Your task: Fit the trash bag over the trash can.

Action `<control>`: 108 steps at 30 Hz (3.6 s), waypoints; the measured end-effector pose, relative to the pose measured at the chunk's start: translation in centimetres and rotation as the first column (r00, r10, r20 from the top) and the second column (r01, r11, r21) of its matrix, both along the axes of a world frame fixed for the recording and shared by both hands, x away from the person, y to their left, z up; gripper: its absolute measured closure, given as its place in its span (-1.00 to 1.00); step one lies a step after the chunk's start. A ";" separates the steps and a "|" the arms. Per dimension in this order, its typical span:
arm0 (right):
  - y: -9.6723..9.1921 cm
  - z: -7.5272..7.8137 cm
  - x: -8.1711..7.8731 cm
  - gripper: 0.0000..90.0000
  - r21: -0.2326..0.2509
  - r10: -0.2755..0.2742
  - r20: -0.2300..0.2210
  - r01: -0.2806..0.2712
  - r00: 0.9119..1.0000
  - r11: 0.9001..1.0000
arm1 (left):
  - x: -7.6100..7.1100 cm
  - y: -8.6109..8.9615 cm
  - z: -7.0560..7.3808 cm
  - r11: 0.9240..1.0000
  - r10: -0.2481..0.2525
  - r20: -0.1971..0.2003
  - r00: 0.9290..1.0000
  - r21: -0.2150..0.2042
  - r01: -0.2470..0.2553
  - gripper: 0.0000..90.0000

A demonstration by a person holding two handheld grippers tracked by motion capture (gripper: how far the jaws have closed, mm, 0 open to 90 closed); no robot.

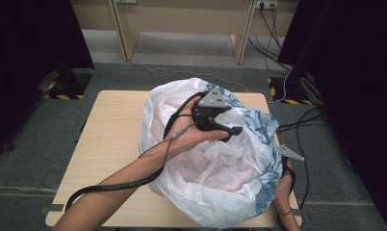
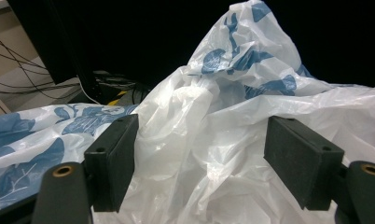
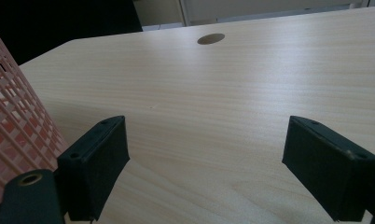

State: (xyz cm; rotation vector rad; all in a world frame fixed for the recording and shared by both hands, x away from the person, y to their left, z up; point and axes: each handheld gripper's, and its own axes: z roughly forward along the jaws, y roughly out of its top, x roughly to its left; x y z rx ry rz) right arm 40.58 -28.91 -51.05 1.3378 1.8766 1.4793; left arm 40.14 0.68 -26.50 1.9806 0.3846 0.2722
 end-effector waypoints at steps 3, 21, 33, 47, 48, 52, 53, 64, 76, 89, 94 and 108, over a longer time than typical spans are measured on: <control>0.0 0.0 0.0 -0.67 -0.001 0.000 0.001 0.000 1.000 1.000 | 0.1 -0.1 -0.4 1.000 -0.010 -0.011 1.000 -0.010 0.010 -0.41; 0.0 0.0 0.0 -0.67 -0.001 -0.001 0.000 0.001 1.000 1.000 | -1.4 0.7 2.4 0.993 -0.023 0.054 0.998 -0.119 0.029 -0.46; 0.0 0.0 0.0 -0.67 0.000 -0.001 -0.001 0.001 1.000 1.000 | -1.8 -1.5 1.0 0.995 -0.078 0.032 0.996 -0.052 0.080 -0.41; 0.0 0.0 0.0 -0.67 0.003 -0.001 -0.001 0.001 1.000 1.000 | 0.1 -3.1 -3.0 0.994 -0.077 -0.084 0.994 0.076 0.084 -0.39; 0.0 0.0 0.0 -0.67 0.006 -0.003 -0.004 0.003 1.000 1.000 | 0.1 -3.2 -3.1 0.993 -0.078 -0.086 0.993 0.082 0.085 -0.39; 0.0 0.0 0.0 -0.67 0.001 0.000 -0.002 0.000 1.000 1.000 | 0.1 -3.5 -3.6 0.990 -0.081 -0.096 0.992 0.106 0.091 -0.39; 0.0 0.0 0.0 -0.67 0.001 0.000 -0.002 0.000 1.000 1.000 | 0.1 -3.6 -3.7 0.990 -0.082 -0.097 0.992 0.108 0.092 -0.39; 0.0 0.0 0.0 -0.67 0.001 0.000 -0.003 0.000 1.000 1.000 | 0.2 -3.7 -4.5 0.983 -0.088 -0.140 0.986 0.149 0.109 -0.38; -0.1 0.0 0.0 -0.67 0.006 -0.003 -0.003 0.003 1.000 1.000 | -0.3 -2.2 -2.1 0.994 -0.070 -0.109 0.992 0.077 0.079 -0.38; -0.1 0.0 0.0 -0.67 0.001 -0.004 0.001 0.004 1.000 1.000 | -0.1 -0.1 1.1 0.999 -0.046 -0.045 0.998 -0.016 0.046 -0.38; -0.1 0.0 0.0 -0.67 -0.002 -0.003 -0.001 0.003 1.000 1.000 | 0.6 -0.2 1.4 0.998 -0.040 -0.061 0.997 -0.054 0.036 -0.38; -0.1 0.0 0.0 -0.67 0.009 -0.006 -0.005 0.006 1.000 1.000 | 2.4 -1.7 -1.2 0.999 -0.006 -0.095 0.995 0.052 0.011 -0.35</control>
